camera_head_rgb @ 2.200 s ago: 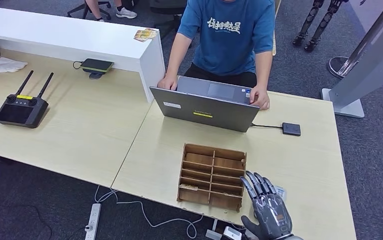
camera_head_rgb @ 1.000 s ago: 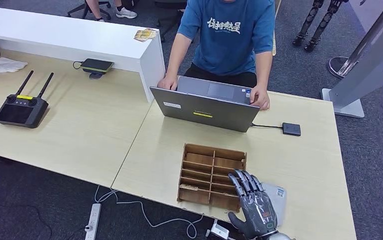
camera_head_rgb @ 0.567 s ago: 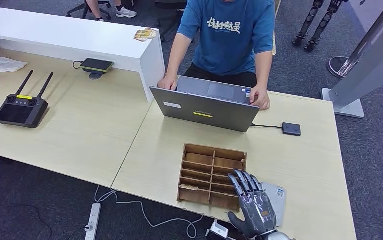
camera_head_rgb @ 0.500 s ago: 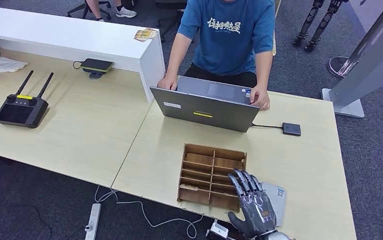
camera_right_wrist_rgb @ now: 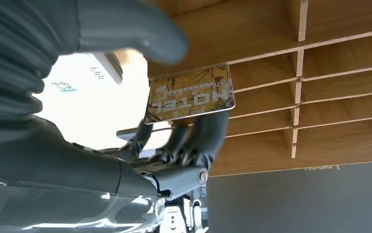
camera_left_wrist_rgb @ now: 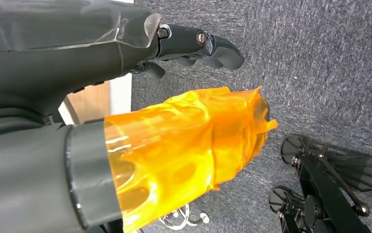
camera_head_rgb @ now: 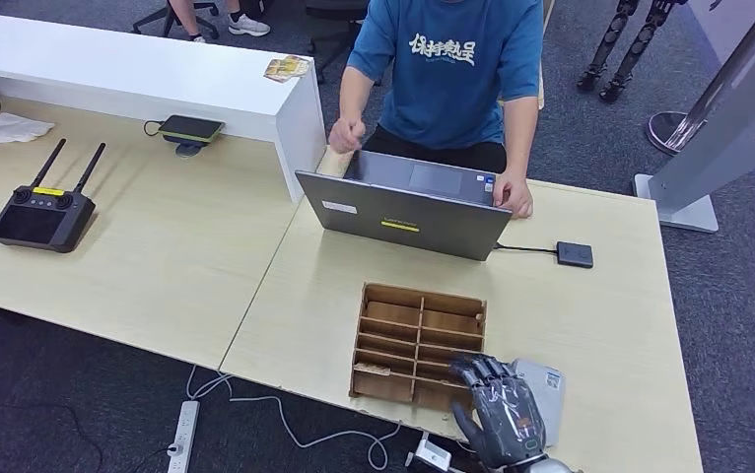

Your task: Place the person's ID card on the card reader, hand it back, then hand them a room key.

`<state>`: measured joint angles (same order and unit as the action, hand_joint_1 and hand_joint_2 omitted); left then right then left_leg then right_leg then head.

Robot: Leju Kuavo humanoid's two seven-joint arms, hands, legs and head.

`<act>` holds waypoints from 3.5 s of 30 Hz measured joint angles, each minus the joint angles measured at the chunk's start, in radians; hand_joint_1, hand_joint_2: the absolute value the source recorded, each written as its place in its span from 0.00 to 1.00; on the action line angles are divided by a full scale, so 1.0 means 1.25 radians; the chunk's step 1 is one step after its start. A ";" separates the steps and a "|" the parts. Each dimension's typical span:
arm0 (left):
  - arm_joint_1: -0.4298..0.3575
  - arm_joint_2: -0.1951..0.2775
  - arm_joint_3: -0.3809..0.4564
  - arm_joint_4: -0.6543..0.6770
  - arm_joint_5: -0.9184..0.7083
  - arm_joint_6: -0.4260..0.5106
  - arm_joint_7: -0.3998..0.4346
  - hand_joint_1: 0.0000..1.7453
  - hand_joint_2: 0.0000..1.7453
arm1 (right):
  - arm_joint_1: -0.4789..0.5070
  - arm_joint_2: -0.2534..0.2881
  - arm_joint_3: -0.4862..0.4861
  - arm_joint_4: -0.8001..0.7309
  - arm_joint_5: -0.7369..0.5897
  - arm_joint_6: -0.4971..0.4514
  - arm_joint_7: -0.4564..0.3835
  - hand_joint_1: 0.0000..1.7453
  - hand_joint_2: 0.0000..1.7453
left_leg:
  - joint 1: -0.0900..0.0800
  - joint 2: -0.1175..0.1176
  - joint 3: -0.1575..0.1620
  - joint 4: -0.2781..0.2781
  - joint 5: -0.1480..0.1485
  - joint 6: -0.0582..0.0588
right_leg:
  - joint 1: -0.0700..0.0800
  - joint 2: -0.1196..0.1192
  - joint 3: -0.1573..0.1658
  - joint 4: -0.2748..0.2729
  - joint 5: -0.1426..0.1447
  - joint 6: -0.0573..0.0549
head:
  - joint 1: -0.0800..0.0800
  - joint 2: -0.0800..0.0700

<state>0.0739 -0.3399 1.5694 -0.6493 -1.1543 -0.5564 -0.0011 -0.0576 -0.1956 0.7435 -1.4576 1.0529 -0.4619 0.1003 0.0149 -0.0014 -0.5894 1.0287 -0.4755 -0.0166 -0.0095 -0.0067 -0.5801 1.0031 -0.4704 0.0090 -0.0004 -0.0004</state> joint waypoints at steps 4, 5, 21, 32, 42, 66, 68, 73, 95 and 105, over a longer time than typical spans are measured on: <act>0.000 0.000 0.000 0.000 0.000 0.000 0.000 0.00 0.00 | 0.000 0.000 0.000 -0.001 0.003 -0.011 -0.001 0.90 1.00 | 0.000 0.000 0.000 0.000 0.000 0.000 | 0.000 0.000 0.000 0.000 0.000 0.000 | 0.000 0.000; 0.000 0.000 0.000 0.000 0.000 0.000 0.000 0.00 0.00 | 0.000 0.000 0.000 -0.001 0.004 -0.015 -0.001 0.90 1.00 | 0.000 0.000 0.000 0.000 0.000 0.000 | 0.000 0.000 0.000 0.000 0.000 0.000 | 0.000 0.000; 0.000 0.000 0.000 0.000 -0.005 0.000 -0.001 0.00 0.00 | 0.006 0.000 0.000 -0.008 0.013 -0.026 -0.008 0.89 1.00 | 0.000 0.000 0.000 0.000 0.000 0.000 | 0.000 0.000 0.000 0.000 0.000 0.000 | 0.000 0.000; 0.000 0.000 0.000 0.000 -0.034 -0.011 -0.017 0.00 0.00 | 0.026 0.049 -0.026 -0.046 0.003 -0.175 -0.136 0.99 1.00 | 0.000 0.000 0.000 0.000 0.000 0.000 | 0.000 0.000 0.000 0.000 0.000 0.000 | 0.000 0.000; 0.000 0.000 0.000 0.000 -0.080 -0.023 -0.029 0.00 0.00 | 0.053 0.197 -0.176 -0.135 -0.042 -0.185 -0.349 0.99 1.00 | 0.000 0.000 0.000 0.000 0.000 0.000 | 0.000 0.000 0.000 0.000 -0.001 -0.001 | 0.000 0.000; -0.008 0.040 0.000 -0.005 -0.282 -0.017 -0.084 0.00 0.00 | -0.293 0.299 -0.275 0.010 -0.106 -0.185 -0.277 1.00 1.00 | 0.000 0.001 0.000 0.000 0.001 -0.001 | 0.000 0.001 0.000 0.000 0.001 -0.001 | 0.000 0.000; -0.013 0.059 0.000 0.021 -0.303 0.001 -0.090 0.00 0.00 | -0.347 0.301 -0.277 0.054 -0.089 -0.185 -0.257 1.00 1.00 | 0.000 0.001 0.000 0.000 0.002 -0.001 | 0.000 0.002 -0.001 0.001 0.002 -0.001 | 0.000 0.000; -0.022 0.109 -0.005 0.103 -0.329 0.056 -0.094 0.00 0.00 | -0.453 0.315 -0.290 0.156 0.005 -0.185 -0.216 1.00 1.00 | 0.000 0.001 0.001 0.000 0.002 -0.002 | 0.000 0.002 -0.001 0.001 0.002 -0.001 | 0.000 0.000; -0.039 0.225 -0.066 0.320 -0.331 0.142 -0.085 0.00 0.00 | -0.687 0.336 -0.295 0.494 0.247 -0.186 -0.005 1.00 1.00 | 0.000 0.001 0.000 0.000 0.002 -0.002 | 0.000 0.002 -0.001 0.001 0.002 0.000 | 0.000 0.000; -0.040 0.226 -0.067 0.334 -0.331 0.143 -0.085 0.00 0.00 | -0.687 0.340 -0.295 0.522 0.235 -0.186 -0.007 0.16 1.00 | 0.000 0.001 0.000 0.000 0.002 -0.002 | 0.000 0.002 -0.001 0.001 0.002 0.000 | 0.000 0.000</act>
<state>0.0243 -0.0576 1.4862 -0.2323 -1.5675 -0.3780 -0.1069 -0.9168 0.2296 0.3750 -0.8047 1.3461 -0.6939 0.0914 0.0149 -0.0001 -0.5891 1.0291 -0.4726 -0.0188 -0.0095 -0.0047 -0.5811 1.0040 -0.4679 0.0084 -0.0001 -0.0004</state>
